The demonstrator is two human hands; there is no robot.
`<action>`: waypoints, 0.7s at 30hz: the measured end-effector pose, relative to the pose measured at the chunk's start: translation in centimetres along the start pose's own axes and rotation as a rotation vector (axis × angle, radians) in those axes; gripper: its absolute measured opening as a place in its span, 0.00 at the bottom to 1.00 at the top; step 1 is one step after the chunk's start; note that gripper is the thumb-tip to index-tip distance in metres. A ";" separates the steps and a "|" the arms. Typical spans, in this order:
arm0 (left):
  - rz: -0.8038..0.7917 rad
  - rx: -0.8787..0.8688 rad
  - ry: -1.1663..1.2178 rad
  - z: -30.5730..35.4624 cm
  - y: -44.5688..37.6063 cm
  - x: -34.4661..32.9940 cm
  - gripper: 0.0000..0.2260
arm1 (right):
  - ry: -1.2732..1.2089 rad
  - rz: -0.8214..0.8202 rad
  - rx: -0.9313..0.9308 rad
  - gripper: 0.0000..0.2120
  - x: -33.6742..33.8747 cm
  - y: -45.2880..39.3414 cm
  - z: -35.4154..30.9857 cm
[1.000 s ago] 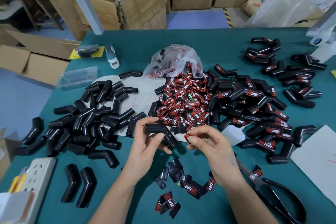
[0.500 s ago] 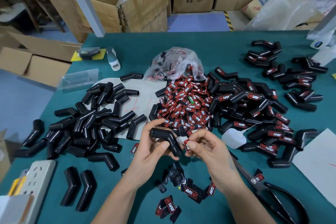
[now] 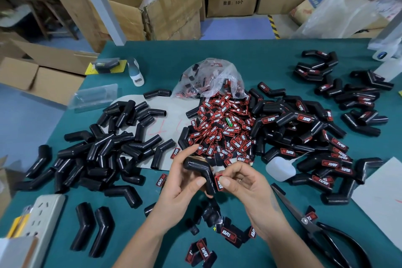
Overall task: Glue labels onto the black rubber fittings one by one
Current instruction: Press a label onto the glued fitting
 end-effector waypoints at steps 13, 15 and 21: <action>0.013 -0.013 -0.036 -0.2 0.1 -0.2 0.23 | -0.059 0.004 -0.080 0.20 0.0 0.0 0.5; 0.005 -0.011 -0.042 -0.3 0.1 -0.1 0.23 | -0.051 0.007 -0.082 0.20 0.0 0.0 0.4; -0.004 -0.002 -0.057 -0.7 0.2 -0.2 0.24 | -0.012 0.021 -0.053 0.21 -0.1 0.0 0.4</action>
Point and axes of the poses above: each hand's wrist, its own y-axis away from the middle knuckle, its own x-axis out of the back of the hand, z = x × y, the point moved 3 cm from there along -y, towards the middle knuckle, and after that the axes turned 2 degrees about x, right-handed, at the moved point
